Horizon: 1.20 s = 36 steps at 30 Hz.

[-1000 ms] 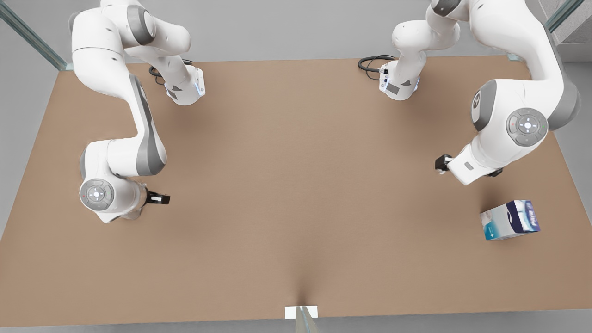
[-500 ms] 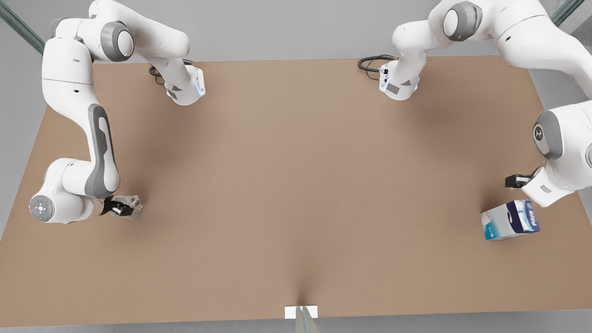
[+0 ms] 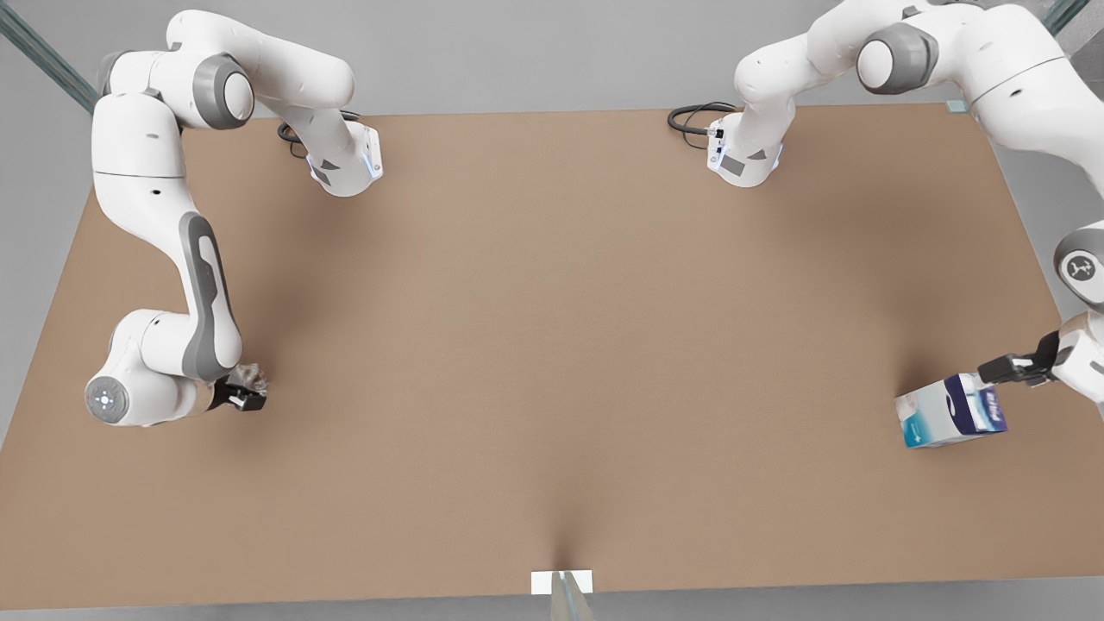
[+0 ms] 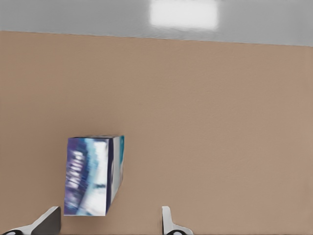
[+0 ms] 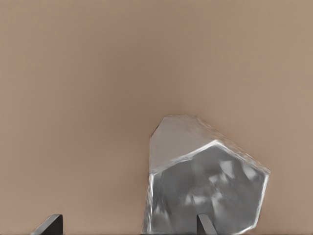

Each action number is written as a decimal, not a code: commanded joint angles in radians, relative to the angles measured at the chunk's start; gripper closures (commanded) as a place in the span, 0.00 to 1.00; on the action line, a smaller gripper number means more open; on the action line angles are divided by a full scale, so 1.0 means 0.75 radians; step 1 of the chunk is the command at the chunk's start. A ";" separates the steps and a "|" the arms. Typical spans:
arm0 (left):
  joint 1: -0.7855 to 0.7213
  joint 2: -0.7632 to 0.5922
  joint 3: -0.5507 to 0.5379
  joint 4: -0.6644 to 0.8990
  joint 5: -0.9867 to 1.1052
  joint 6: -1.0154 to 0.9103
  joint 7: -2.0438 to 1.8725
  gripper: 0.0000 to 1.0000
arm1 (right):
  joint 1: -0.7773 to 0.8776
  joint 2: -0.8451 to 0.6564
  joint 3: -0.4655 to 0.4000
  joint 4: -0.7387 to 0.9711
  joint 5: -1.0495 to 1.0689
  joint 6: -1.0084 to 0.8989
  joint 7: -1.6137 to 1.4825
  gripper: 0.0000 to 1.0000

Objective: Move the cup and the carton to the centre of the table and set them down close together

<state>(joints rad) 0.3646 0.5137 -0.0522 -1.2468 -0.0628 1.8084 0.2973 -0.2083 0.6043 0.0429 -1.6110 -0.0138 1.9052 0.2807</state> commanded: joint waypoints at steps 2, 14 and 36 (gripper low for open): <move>0.015 0.011 0.000 -0.013 0.026 0.023 0.041 0.01 | 0.000 0.000 0.000 0.021 0.002 -0.010 0.000 0.00; 0.070 0.084 0.008 -0.072 0.251 0.086 0.099 0.01 | -0.017 0.137 -0.002 0.119 -0.004 -0.002 -0.053 0.00; 0.023 0.233 0.021 -0.078 0.247 0.186 0.076 0.02 | -0.021 0.129 0.070 0.203 -0.002 -0.108 -0.180 0.79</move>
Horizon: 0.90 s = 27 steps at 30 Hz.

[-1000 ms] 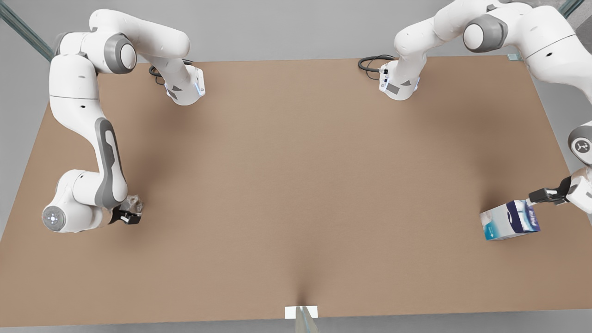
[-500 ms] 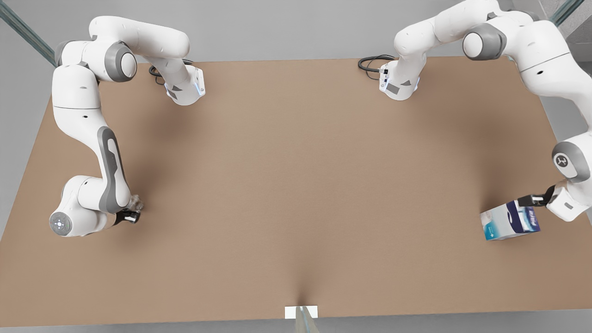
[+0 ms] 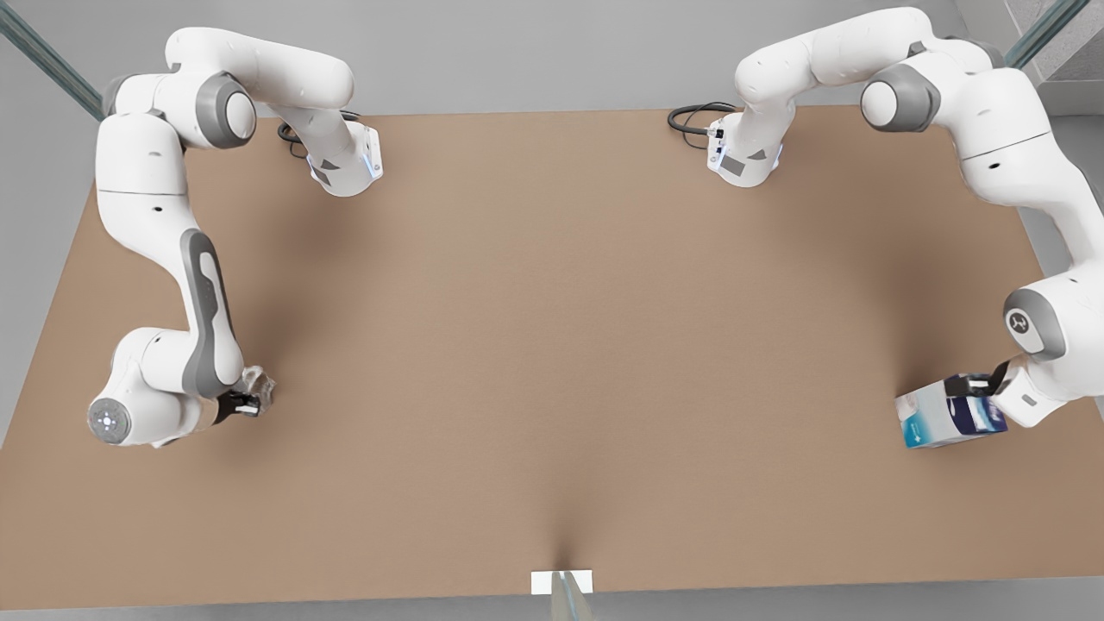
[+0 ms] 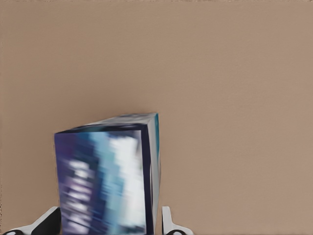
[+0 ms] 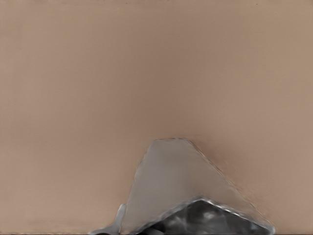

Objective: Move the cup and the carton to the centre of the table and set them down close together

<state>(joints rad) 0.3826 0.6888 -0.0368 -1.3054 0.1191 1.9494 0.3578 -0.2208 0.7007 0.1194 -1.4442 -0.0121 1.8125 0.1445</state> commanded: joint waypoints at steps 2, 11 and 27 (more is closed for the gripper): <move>0.001 0.000 0.000 0.000 0.007 0.000 0.016 0.31 | 0.055 0.000 0.066 0.060 -0.002 -0.032 0.012 0.79; -0.003 -0.043 -0.016 -0.033 0.007 0.011 0.020 0.46 | 0.979 0.397 -0.317 0.686 0.425 0.120 0.030 0.79; -0.187 -0.315 -0.172 -0.143 0.001 0.005 0.324 0.51 | 1.295 0.587 -0.564 0.842 0.609 0.414 -0.037 0.00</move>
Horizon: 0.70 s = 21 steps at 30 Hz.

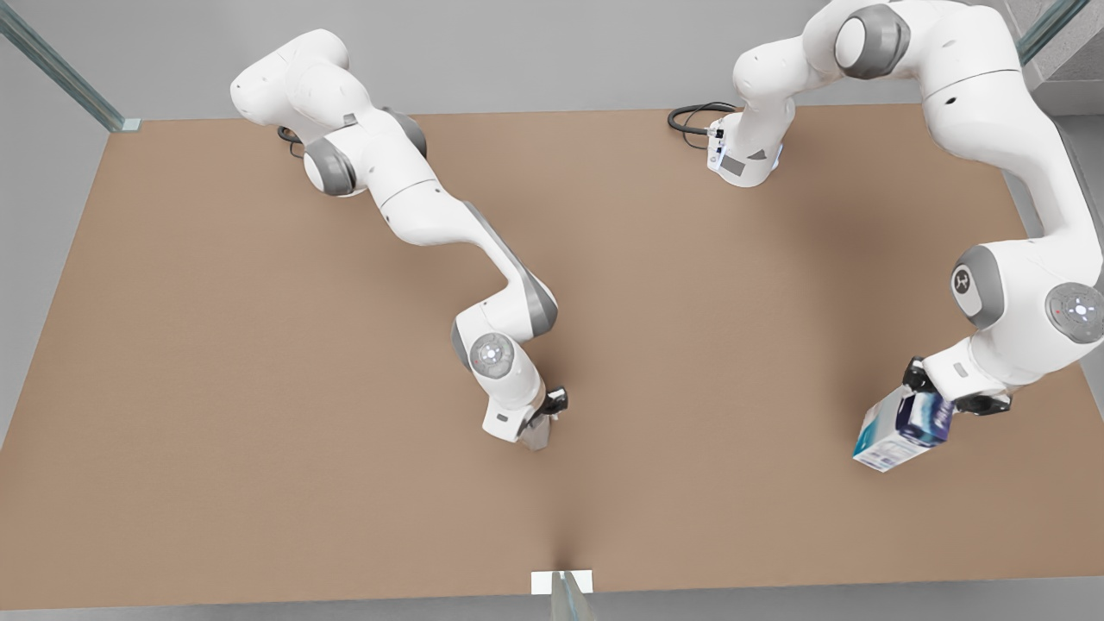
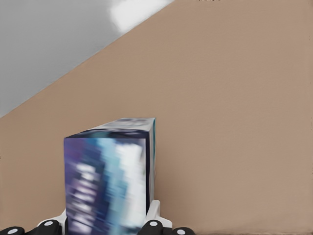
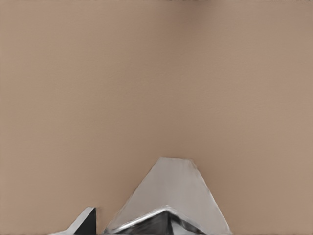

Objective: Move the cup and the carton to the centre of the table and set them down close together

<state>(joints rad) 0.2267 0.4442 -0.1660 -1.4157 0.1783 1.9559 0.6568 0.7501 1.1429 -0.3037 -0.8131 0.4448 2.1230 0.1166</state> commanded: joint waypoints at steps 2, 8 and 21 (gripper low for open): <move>-0.020 -0.001 0.000 0.002 -0.080 -0.004 0.053 0.53 | 0.000 -0.002 0.000 0.000 0.000 0.000 -0.008 0.00; -0.114 -0.001 -0.006 0.004 -0.088 -0.043 0.345 0.52 | 0.000 -0.010 0.000 0.002 0.000 -0.006 -0.008 0.00; -0.178 0.007 -0.116 0.018 -0.074 -0.090 0.803 0.50 | -0.118 -0.331 -0.010 -0.020 -0.006 -0.369 -0.006 0.00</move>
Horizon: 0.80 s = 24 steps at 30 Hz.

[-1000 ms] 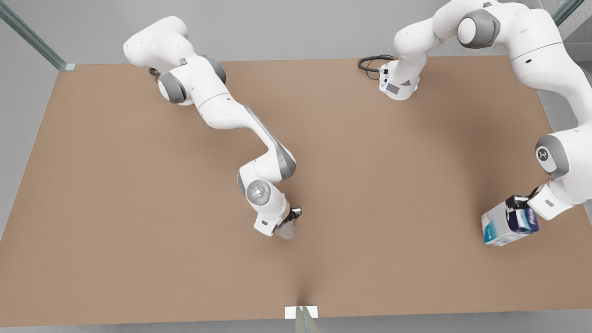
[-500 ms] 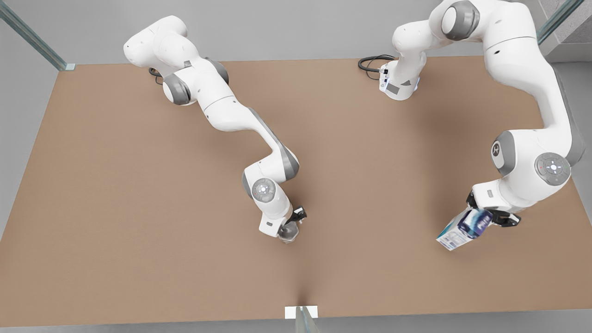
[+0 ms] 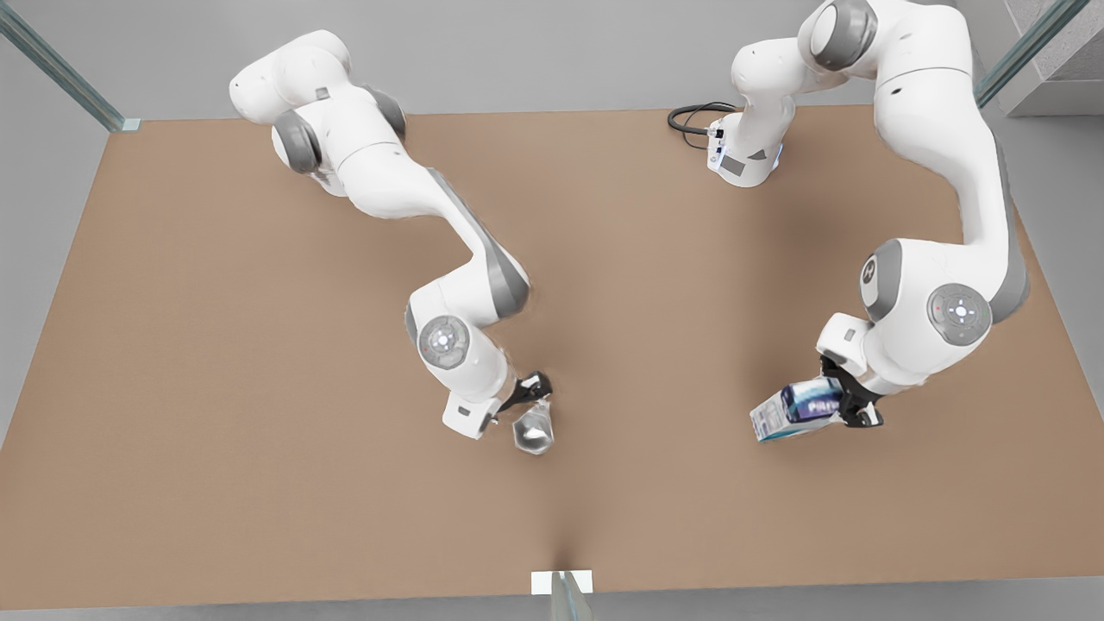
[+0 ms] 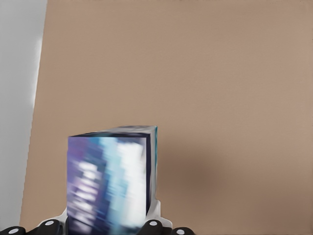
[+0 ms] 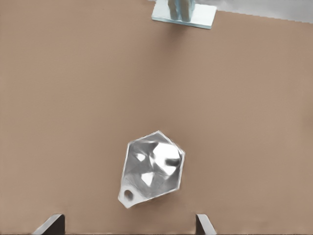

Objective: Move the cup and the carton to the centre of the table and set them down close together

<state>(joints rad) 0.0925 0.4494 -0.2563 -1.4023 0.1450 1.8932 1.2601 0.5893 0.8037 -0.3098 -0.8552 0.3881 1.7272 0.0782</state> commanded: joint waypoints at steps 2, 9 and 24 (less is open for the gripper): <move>0.001 0.000 -0.016 0.002 -0.030 -0.025 -0.001 0.50 | -0.115 -0.169 0.000 -0.052 -0.264 -0.247 -0.235 0.00; -0.199 0.008 -0.055 0.062 -0.036 -0.131 -0.122 0.50 | -0.598 -0.808 0.380 -0.829 -0.837 -0.131 -0.182 0.00; -0.665 0.196 -0.053 0.215 -0.105 -0.113 -0.704 0.49 | -0.598 -0.795 0.380 -0.833 -0.837 -0.133 -0.182 0.00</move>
<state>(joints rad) -0.4163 0.5969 -0.2972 -1.2412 0.1436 1.8121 0.7119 0.1411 0.2084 -0.0245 -1.4803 -0.2393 1.6276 -0.0583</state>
